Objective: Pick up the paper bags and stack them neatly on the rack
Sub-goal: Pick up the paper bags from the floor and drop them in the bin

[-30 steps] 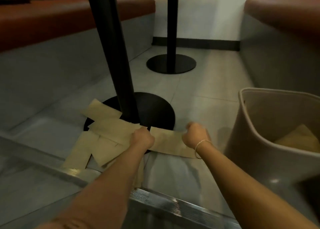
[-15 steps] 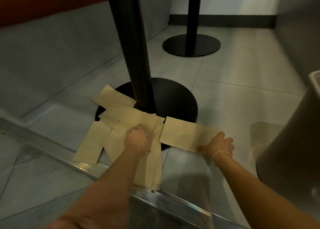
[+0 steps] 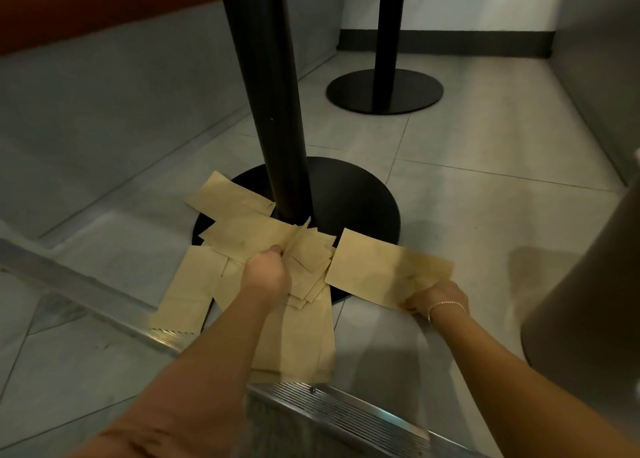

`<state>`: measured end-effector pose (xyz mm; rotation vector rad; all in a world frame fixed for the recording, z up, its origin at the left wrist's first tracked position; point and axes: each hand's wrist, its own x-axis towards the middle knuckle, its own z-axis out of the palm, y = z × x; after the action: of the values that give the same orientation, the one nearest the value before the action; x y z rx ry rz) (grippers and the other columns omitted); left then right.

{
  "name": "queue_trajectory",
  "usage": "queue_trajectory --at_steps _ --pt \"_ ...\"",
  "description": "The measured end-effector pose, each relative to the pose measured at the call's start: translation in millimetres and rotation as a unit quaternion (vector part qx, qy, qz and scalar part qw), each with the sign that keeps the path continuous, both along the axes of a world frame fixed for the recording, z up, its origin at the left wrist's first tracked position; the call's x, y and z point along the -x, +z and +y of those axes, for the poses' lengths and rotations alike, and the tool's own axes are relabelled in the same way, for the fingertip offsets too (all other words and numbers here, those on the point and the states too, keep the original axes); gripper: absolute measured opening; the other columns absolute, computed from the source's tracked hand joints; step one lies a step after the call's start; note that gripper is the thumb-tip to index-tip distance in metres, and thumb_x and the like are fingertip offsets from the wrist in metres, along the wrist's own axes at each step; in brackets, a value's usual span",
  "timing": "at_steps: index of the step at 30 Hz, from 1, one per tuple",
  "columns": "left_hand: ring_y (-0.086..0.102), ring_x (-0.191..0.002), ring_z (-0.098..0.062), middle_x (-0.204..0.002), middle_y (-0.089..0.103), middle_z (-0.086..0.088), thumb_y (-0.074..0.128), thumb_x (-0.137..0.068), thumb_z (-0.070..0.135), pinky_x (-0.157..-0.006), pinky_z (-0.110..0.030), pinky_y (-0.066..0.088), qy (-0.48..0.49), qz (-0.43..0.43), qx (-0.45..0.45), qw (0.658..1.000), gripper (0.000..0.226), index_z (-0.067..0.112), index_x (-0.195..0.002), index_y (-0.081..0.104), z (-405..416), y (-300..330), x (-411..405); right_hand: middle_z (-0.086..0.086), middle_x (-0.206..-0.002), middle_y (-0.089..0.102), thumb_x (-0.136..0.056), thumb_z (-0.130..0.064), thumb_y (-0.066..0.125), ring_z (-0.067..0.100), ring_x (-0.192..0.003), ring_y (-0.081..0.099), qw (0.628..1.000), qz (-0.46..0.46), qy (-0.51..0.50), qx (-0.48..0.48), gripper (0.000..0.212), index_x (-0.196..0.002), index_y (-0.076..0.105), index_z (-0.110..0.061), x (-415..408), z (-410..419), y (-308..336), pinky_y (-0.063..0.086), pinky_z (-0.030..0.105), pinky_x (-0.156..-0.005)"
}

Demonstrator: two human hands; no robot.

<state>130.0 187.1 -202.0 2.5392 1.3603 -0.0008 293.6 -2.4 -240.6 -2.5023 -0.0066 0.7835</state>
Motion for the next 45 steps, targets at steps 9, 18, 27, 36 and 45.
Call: queue_trajectory --at_steps 9,18,27,36,45 --pt "0.065 -0.091 -0.024 -0.111 0.062 -0.013 0.037 -0.098 0.006 -0.06 -0.023 0.04 0.0 -0.03 -0.065 0.997 0.025 0.001 -0.121 0.046 -15 42 -6 0.021 -0.109 0.062 -0.09 -0.011 0.048 0.038 -0.099 0.057 0.982 -0.146 -0.007 -0.122 0.023 -0.109 0.057 -0.003 17 -17 66 0.042 0.033 -0.075" --pt "0.058 -0.079 -0.027 -0.094 0.06 -0.016 0.037 -0.096 0.009 -0.056 -0.031 0.044 0.03 -0.23 0.026 0.972 0.022 0.001 -0.104 0.055 -68 141 -28 0.013 -0.101 0.063 -0.087 0.002 0.037 0.032 -0.093 0.059 0.933 -0.319 0.095 -0.139 0.038 -0.11 0.06 -0.017 42 -31 200 0.05 0.036 -0.076" --pt "0.06 -0.077 -0.027 -0.08 0.057 -0.007 0.036 -0.088 0.005 -0.064 -0.04 0.056 -0.033 -0.403 0.083 0.911 0.024 0.013 -0.07 0.048 -167 271 -70 0.009 -0.116 0.061 -0.091 -0.009 0.046 0.03 -0.106 0.057 0.886 -0.426 0.042 -0.176 0.033 -0.117 0.062 -0.021 34 -96 326 0.046 0.036 -0.087" --pt "0.065 -0.076 -0.036 -0.085 0.063 -0.017 0.037 -0.088 0.009 -0.068 -0.049 0.057 -0.107 -0.514 0.104 0.844 0.022 0.007 -0.071 0.051 -246 341 -85 0.013 -0.123 0.059 -0.089 -0.008 0.049 0.036 -0.115 0.053 0.86 -0.486 -0.066 -0.137 0.033 -0.114 0.065 -0.022 12 -194 411 0.044 0.038 -0.094" --pt "0.06 -0.062 -0.016 -0.084 0.058 -0.002 0.042 -0.095 0.012 -0.048 -0.012 0.048 -0.158 -0.425 0.14 0.88 0.023 0.013 -0.073 0.047 -296 322 -103 0.016 -0.114 0.06 -0.09 -0.014 0.051 0.033 -0.102 0.057 0.929 -0.366 -0.046 -0.028 0.025 -0.112 0.061 -0.007 -2 -213 361 0.045 0.034 -0.081"
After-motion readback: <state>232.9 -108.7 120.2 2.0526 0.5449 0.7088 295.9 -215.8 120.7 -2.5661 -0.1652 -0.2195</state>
